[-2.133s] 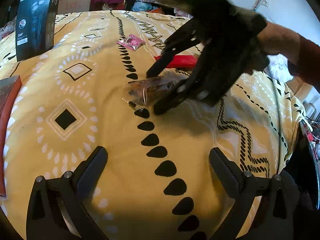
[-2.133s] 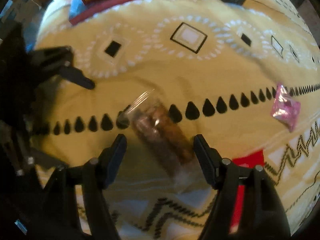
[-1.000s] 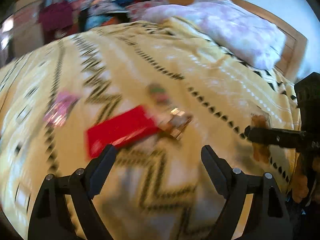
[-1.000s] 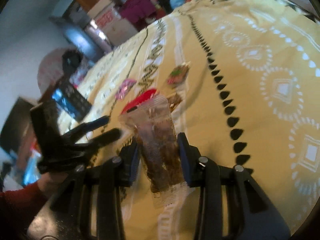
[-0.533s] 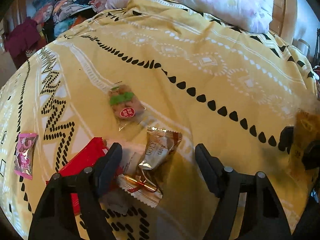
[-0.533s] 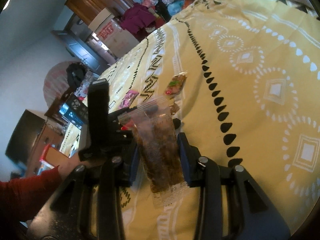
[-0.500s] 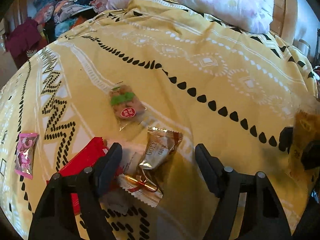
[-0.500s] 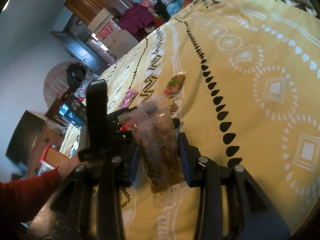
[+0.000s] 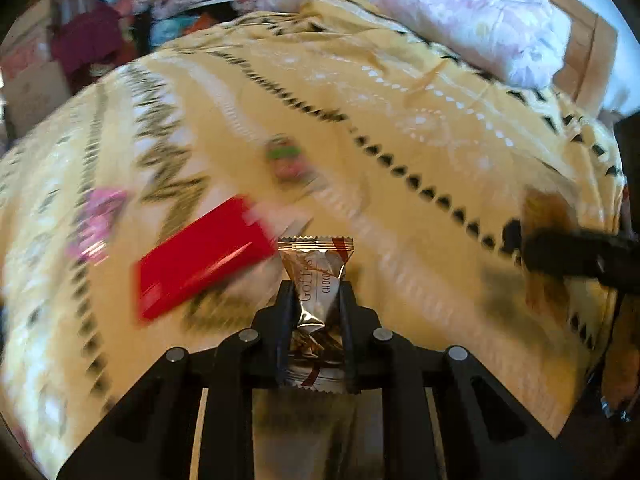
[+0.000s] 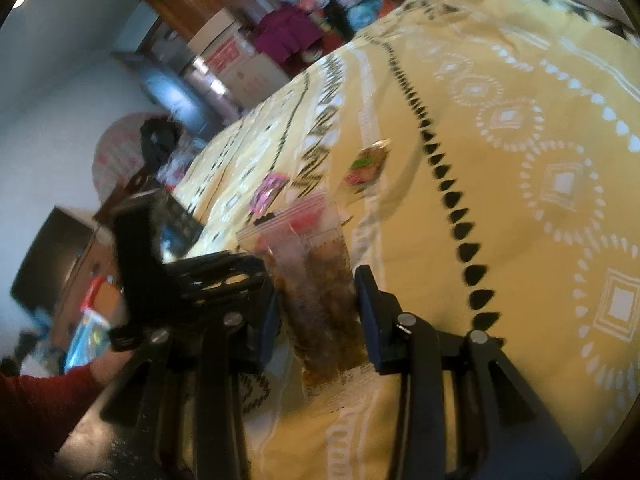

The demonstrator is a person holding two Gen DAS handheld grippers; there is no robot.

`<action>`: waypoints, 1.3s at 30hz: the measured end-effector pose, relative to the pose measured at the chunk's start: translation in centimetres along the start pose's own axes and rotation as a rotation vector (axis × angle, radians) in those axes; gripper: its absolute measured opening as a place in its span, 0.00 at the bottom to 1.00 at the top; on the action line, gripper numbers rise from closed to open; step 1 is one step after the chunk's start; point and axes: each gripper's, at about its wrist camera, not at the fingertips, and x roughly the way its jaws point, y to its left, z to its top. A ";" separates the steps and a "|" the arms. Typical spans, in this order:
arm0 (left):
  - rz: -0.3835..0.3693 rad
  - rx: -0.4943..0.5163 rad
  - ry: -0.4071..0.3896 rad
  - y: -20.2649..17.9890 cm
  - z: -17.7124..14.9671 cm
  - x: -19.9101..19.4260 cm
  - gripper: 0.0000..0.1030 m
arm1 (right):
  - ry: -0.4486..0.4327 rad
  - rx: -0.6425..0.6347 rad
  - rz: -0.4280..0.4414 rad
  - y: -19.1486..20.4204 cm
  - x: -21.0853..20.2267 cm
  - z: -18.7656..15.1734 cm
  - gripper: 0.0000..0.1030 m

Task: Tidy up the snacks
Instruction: 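Grasp the gold-wrapped chocolate with the left gripper while the right holds its pastry packet, then carry both snacks over the glass bowl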

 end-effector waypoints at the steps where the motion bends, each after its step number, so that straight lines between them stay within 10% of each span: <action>1: 0.043 -0.018 0.011 0.5 -1.3 -1.3 0.20 | 0.015 -0.018 0.000 0.5 0.3 -0.2 0.36; 9: 0.154 -0.211 0.140 5.4 -10.4 -5.7 0.20 | 0.306 -0.240 -0.033 5.6 6.5 -5.2 0.37; 14: 0.161 -0.239 0.079 5.7 -12.5 -5.2 0.34 | 0.355 -0.323 -0.121 6.2 8.4 -6.5 0.37; 39: 0.210 -0.276 -0.050 5.2 -13.2 -8.5 0.22 | 0.247 -0.415 -0.220 11.5 5.9 -5.8 0.34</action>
